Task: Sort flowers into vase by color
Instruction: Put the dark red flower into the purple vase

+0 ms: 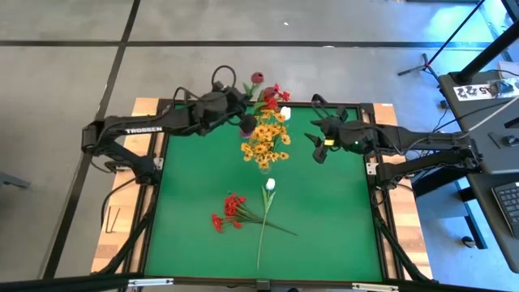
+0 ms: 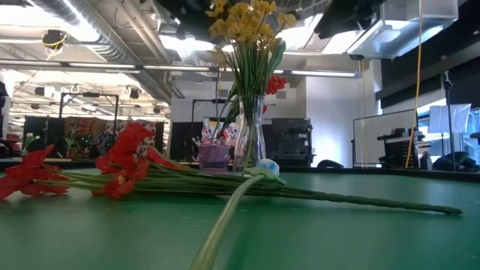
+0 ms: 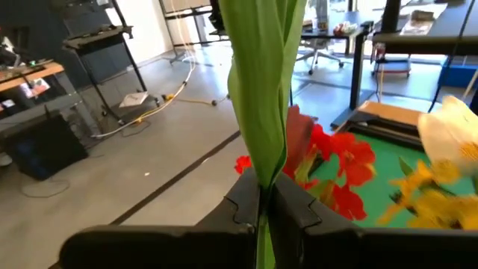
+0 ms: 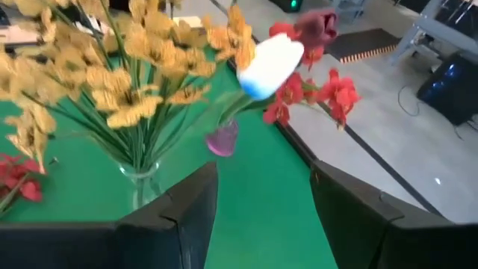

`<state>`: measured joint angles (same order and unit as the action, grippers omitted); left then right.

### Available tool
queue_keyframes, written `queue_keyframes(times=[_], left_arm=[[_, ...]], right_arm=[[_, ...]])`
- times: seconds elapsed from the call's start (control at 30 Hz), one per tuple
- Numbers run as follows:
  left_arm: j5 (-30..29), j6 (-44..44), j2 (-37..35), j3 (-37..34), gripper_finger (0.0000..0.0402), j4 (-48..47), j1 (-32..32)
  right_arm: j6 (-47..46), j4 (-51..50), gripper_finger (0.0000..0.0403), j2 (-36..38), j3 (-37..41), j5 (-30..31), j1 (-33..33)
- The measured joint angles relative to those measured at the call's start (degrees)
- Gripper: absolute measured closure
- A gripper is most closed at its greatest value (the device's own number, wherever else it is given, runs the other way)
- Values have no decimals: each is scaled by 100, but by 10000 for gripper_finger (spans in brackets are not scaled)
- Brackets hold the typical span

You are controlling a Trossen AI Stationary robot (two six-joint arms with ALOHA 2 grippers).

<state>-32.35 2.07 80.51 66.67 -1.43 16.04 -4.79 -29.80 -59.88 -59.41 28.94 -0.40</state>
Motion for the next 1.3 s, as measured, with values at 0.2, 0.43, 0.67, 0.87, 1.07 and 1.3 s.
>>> queue_keyframes(times=[0.2,0.43,0.67,0.87,1.07,1.3], left_arm=[[102,4,12,-272,393,258,202],[196,19,-282,-1298,392,1425,273],[530,133,-363,-1836,392,2143,270],[526,162,-352,-1851,392,2130,270],[504,163,-352,-1851,392,1898,372],[586,57,-352,-1851,392,1708,492]], right_arm=[[-102,-66,189,-2,257,-1,0],[-310,-44,189,-2,508,-4,2],[-558,37,189,-2,570,-304,7],[-593,199,189,-2,570,-305,7],[-591,296,189,-2,570,-411,7],[-589,294,189,-2,570,-412,7]])
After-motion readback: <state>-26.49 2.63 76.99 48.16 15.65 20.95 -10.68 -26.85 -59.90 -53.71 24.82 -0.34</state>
